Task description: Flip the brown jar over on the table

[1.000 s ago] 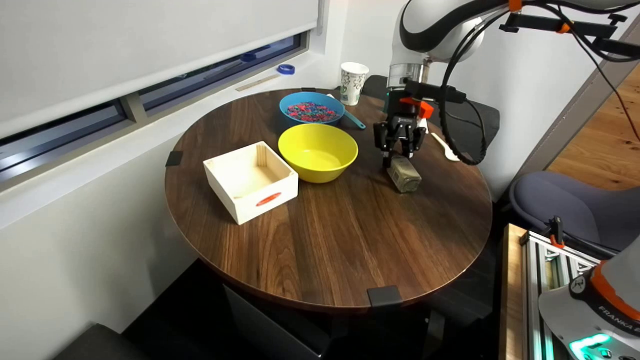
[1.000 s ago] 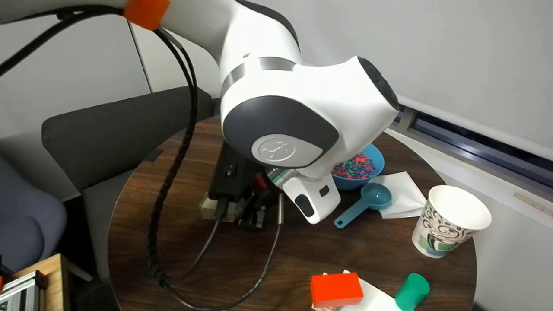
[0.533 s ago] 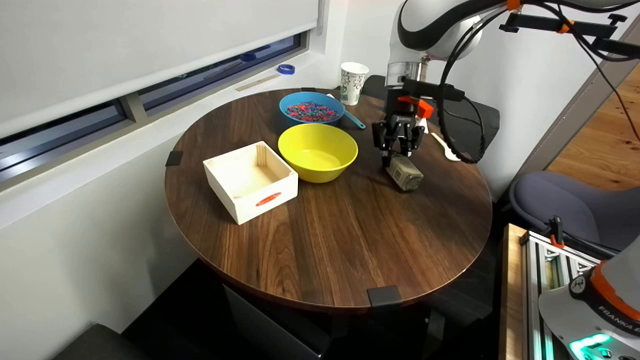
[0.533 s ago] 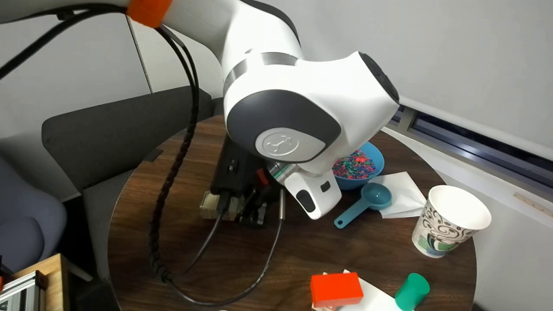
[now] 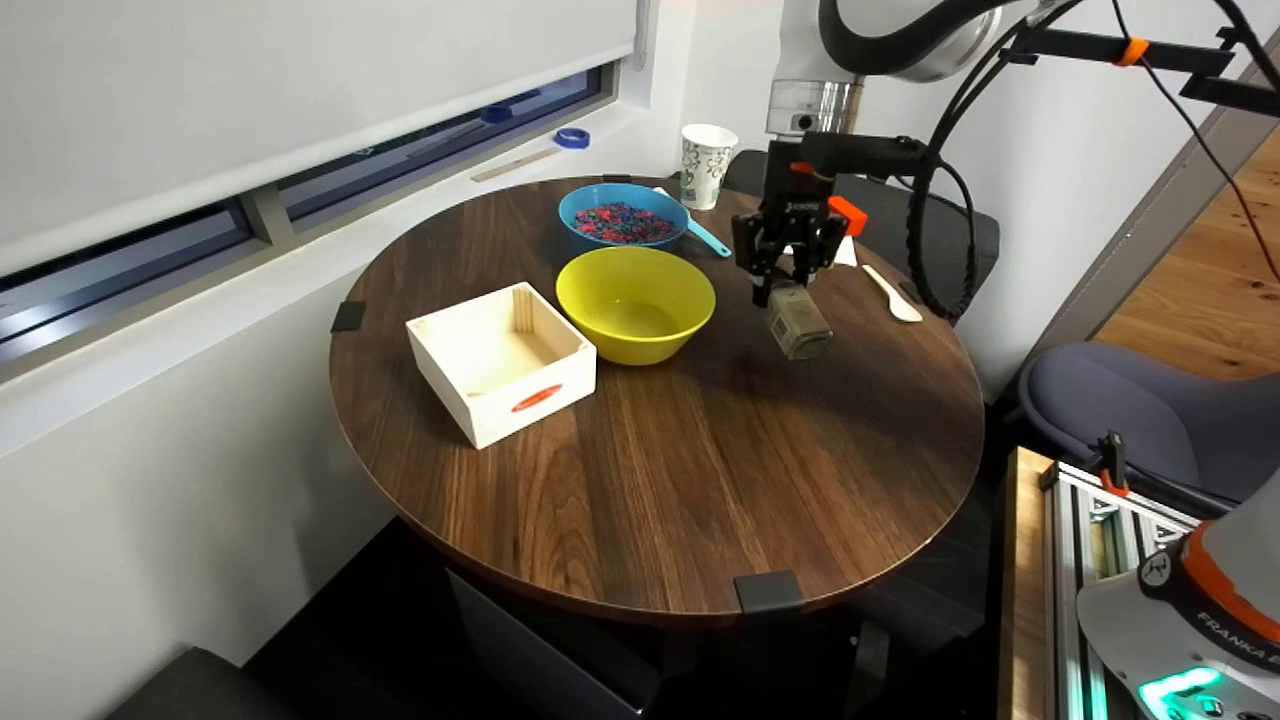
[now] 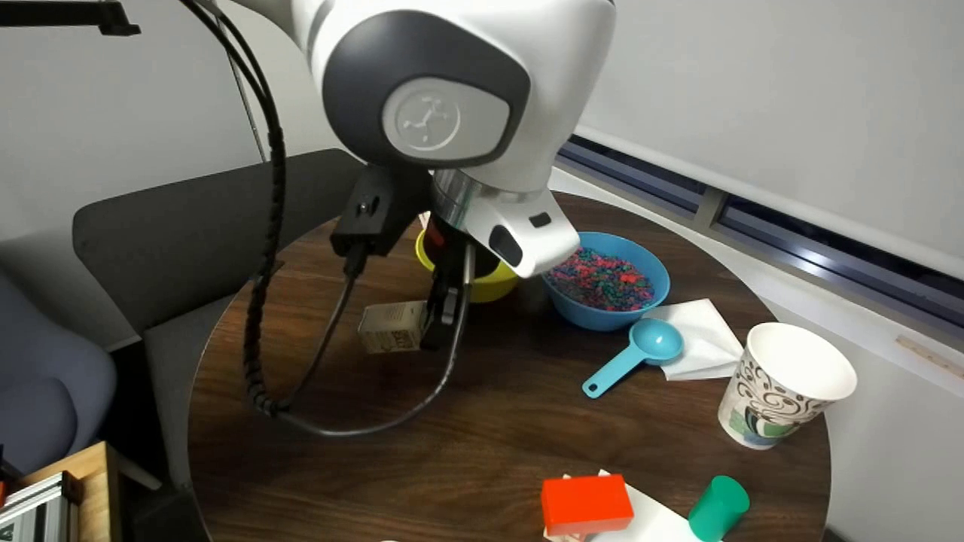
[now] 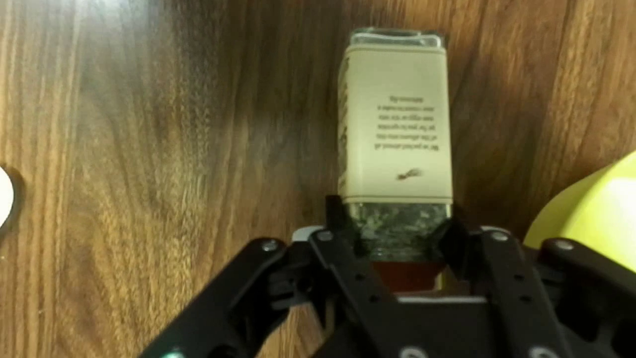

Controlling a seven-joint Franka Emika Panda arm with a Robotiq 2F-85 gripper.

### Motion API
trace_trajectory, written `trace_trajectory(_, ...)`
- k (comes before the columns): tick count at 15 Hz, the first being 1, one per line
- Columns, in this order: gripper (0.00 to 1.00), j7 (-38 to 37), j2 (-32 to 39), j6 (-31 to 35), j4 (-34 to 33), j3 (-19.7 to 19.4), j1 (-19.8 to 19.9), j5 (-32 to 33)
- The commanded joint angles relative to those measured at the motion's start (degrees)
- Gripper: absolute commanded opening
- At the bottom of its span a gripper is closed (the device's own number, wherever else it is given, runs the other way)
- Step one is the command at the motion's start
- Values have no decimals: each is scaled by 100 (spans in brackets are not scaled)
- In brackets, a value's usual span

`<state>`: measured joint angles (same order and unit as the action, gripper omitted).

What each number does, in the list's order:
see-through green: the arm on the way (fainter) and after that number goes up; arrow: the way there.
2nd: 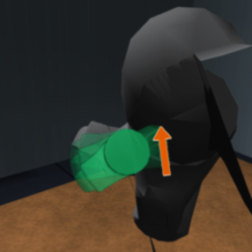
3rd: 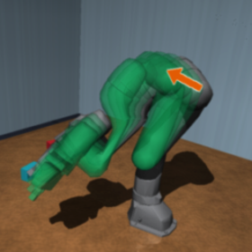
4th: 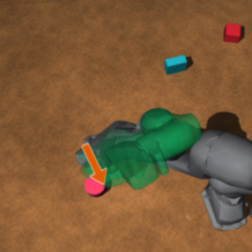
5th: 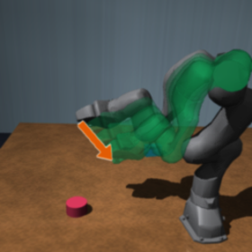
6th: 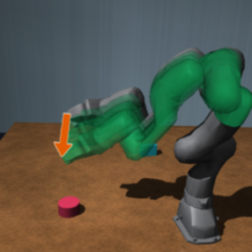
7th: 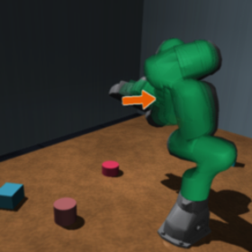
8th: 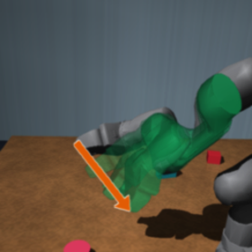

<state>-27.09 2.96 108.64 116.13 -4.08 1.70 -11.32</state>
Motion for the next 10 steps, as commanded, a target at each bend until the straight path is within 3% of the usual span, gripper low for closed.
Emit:
trace_trajectory(1, 24, -862, -655, 737, 621, 233, -199, 834)
trace_trajectory(6, 24, -1889, -1085, 1780, 1187, 592, -221, 1876)
trace_trajectory(10, 24, -2911, -1251, 2197, 1512, 807, -143, 2870)
